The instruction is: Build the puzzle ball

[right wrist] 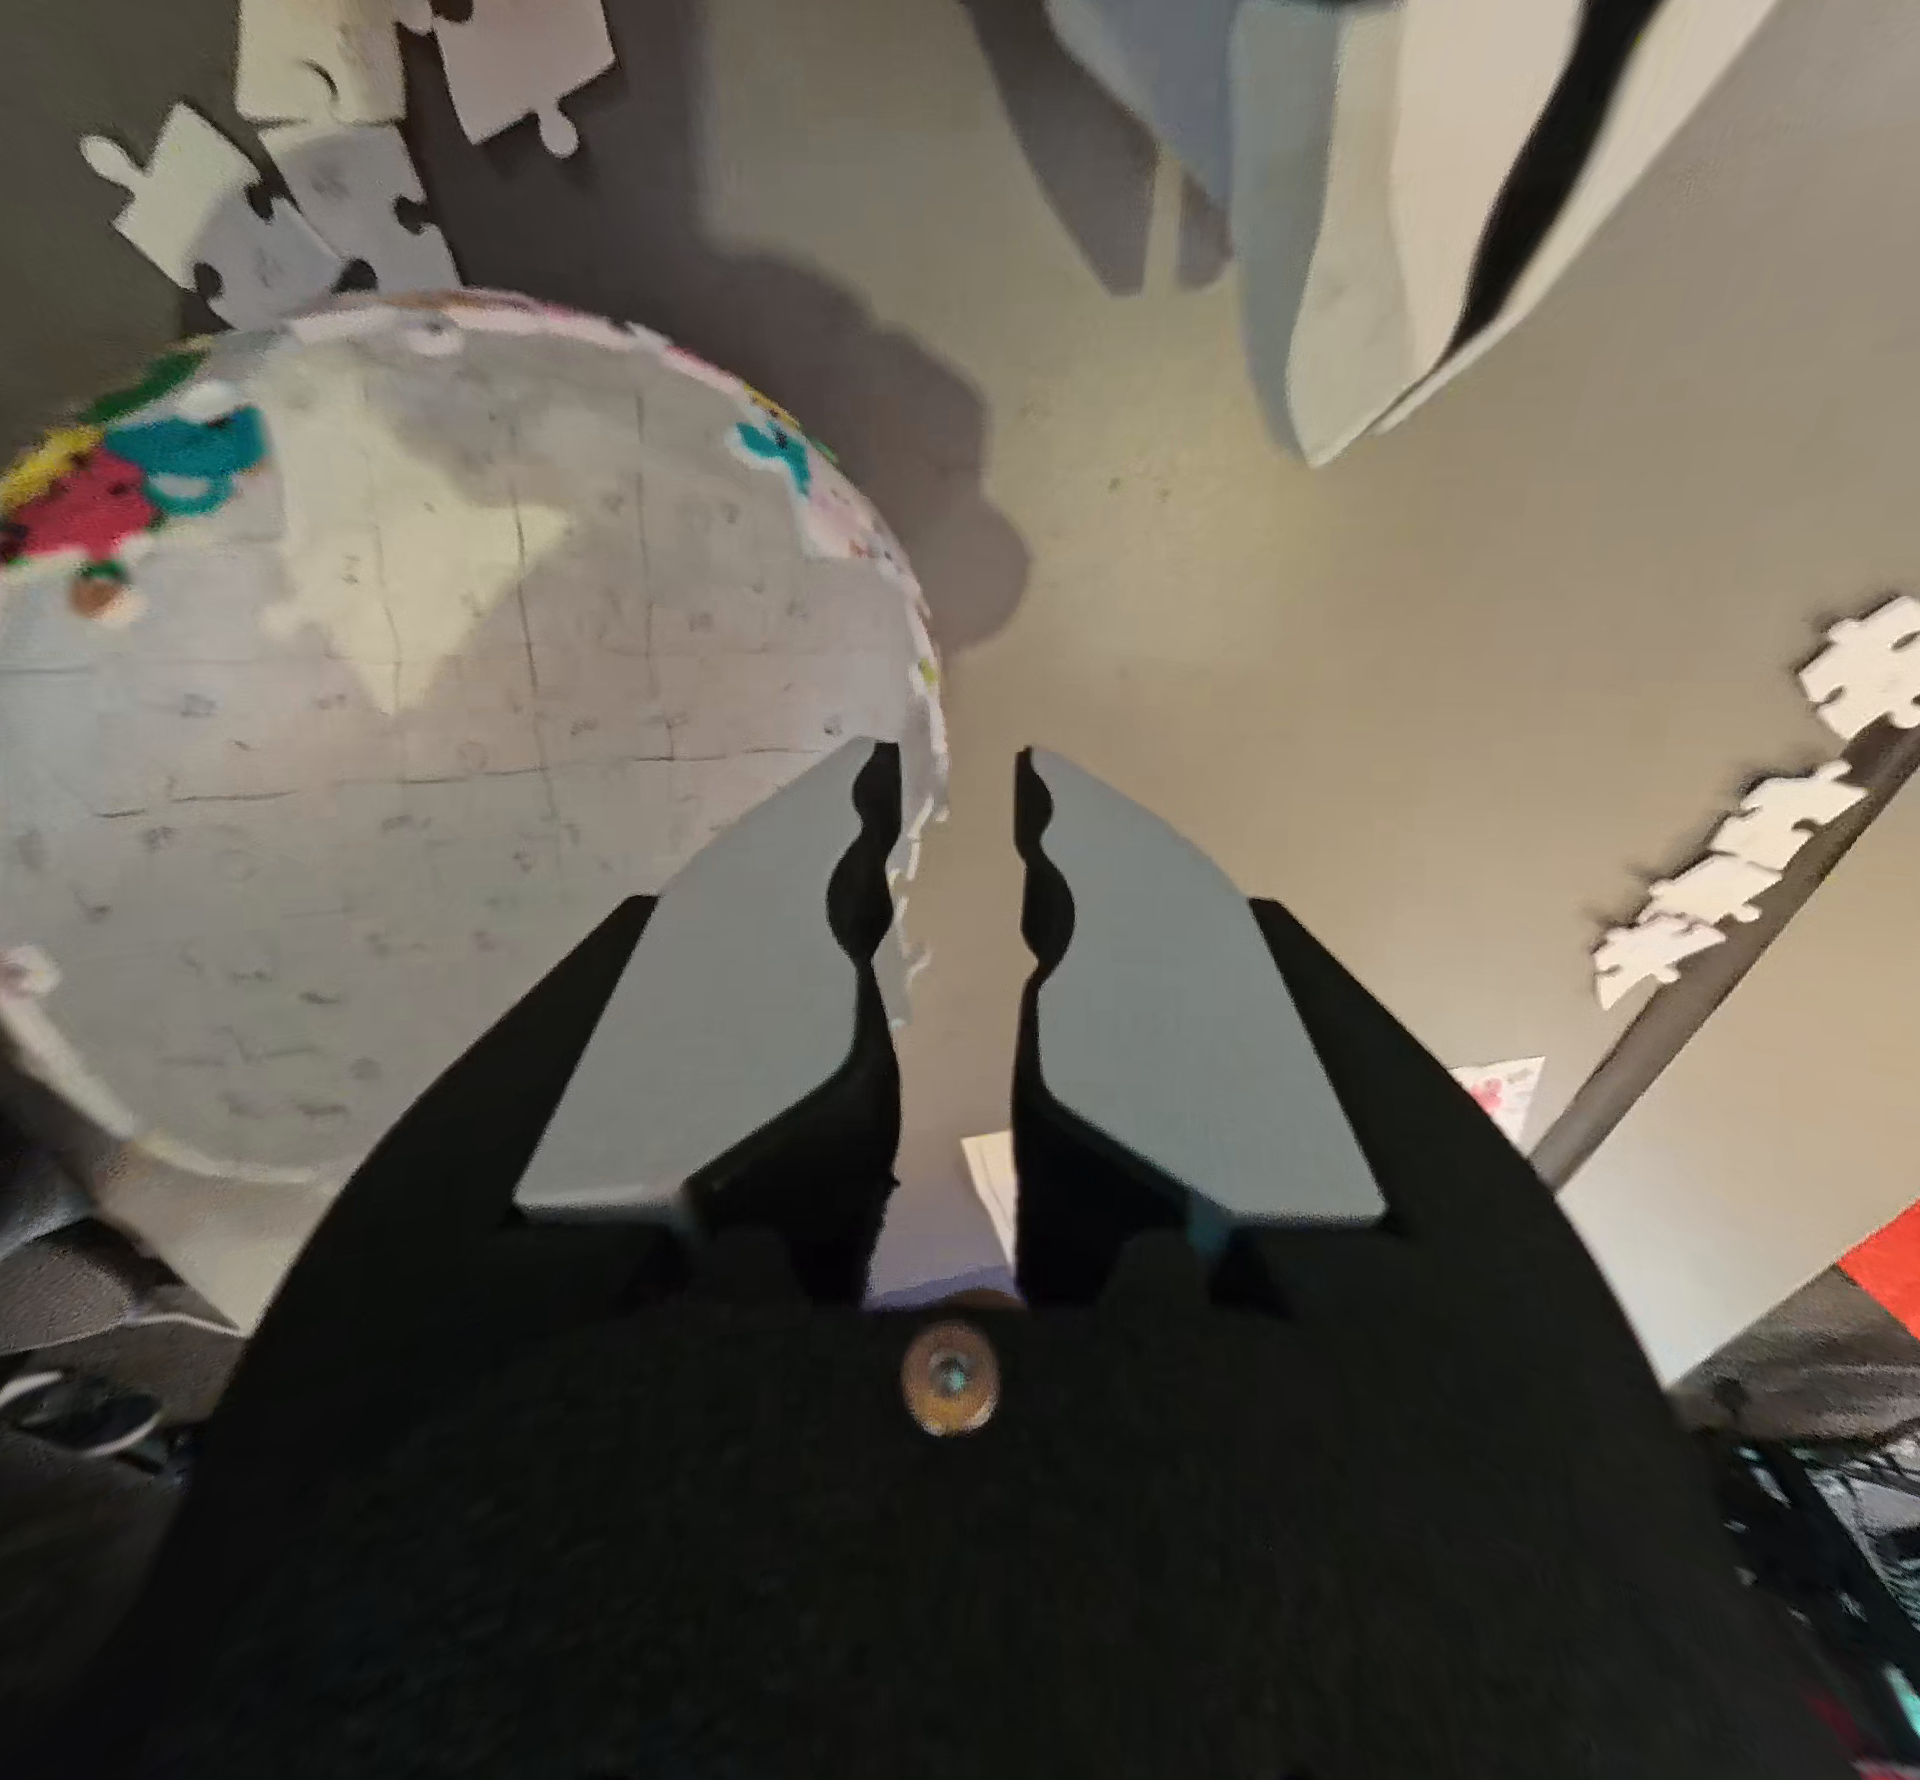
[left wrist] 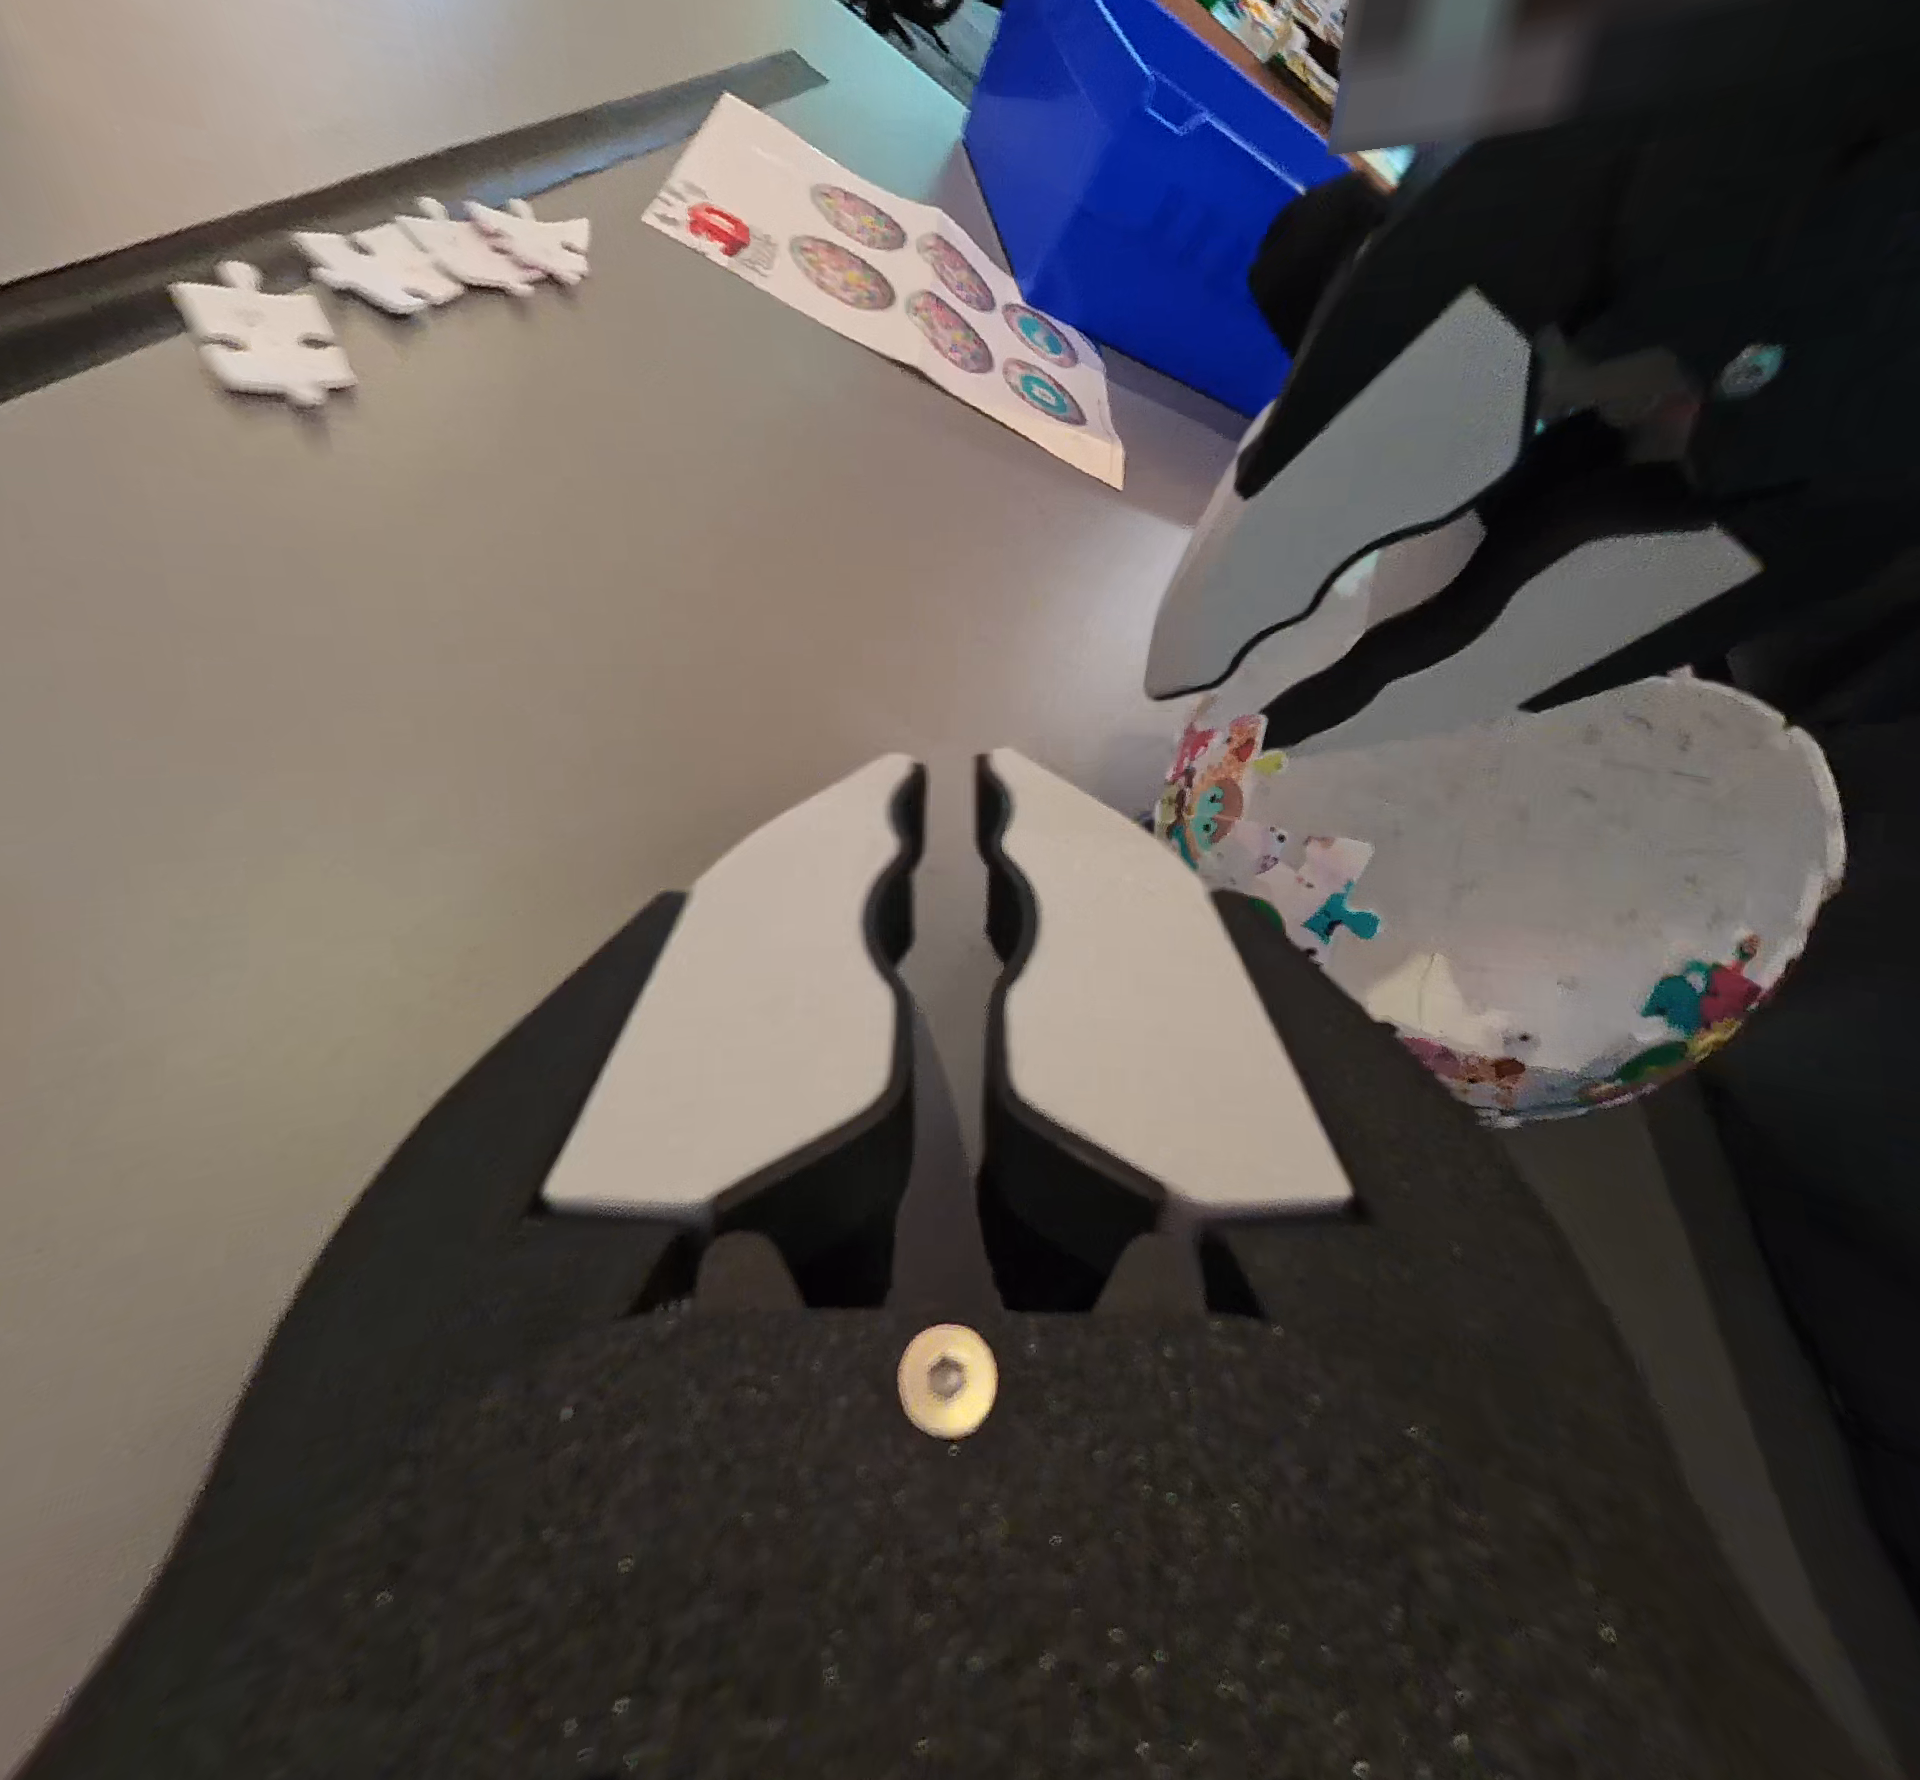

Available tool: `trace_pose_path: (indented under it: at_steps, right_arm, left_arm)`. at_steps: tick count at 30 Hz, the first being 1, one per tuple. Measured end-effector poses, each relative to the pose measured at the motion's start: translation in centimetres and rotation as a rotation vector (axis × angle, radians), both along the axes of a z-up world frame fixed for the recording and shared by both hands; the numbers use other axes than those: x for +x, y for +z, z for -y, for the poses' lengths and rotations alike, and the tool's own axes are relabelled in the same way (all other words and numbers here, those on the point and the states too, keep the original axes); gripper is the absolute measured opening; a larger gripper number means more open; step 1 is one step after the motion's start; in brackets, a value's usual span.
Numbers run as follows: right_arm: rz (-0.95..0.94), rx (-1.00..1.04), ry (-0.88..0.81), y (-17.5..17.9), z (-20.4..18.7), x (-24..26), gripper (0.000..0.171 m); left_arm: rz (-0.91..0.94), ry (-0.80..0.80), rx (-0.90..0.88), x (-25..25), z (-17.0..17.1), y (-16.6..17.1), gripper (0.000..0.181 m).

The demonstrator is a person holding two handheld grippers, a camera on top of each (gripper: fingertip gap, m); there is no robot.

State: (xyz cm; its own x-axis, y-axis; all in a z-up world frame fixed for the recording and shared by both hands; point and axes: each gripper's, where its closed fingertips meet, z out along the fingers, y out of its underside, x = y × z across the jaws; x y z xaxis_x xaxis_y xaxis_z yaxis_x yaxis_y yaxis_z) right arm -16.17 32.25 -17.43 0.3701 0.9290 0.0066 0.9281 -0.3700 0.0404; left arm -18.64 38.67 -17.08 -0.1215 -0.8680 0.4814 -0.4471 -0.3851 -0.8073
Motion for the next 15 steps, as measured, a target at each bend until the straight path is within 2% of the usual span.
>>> trace_pose_path:
  at_steps: [1,8,15]
  right_arm:
    - [-0.009,0.004,-0.023,0.2,0.0,-0.1,0.020]
    - [-0.001,-0.005,-0.160,-0.5,0.6,0.3,0.013]
    - [0.003,0.067,-0.186,-0.9,0.6,0.2,0.014]
  left_arm:
    - [-0.001,-0.034,0.016,0.5,0.5,0.0,0.000]
    - [-0.108,-0.281,0.061,2.4,4.7,-1.8,0.000]
    - [-0.119,-0.315,0.018,2.3,5.1,-1.8,0.000]
